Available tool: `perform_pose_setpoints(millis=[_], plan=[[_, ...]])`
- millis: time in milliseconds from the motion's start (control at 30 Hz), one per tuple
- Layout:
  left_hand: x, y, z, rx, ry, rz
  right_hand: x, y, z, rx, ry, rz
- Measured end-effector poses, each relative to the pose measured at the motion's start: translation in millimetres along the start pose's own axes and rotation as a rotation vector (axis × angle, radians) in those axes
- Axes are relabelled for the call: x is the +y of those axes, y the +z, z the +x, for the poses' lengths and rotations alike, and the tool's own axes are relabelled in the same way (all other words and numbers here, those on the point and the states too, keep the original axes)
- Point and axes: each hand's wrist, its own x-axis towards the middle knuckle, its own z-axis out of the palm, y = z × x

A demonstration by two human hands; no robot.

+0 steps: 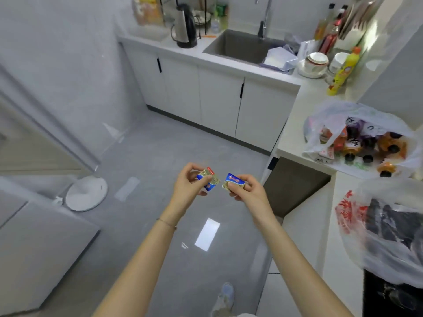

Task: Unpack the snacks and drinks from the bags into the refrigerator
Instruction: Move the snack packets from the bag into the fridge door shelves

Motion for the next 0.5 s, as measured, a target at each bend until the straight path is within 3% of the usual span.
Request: perform_pose_setpoints(millis=[500], plan=[[-22,-276,-100,0.196,0.145,-0.007,3,274,-76,-0.176,-0.118,-0.006]])
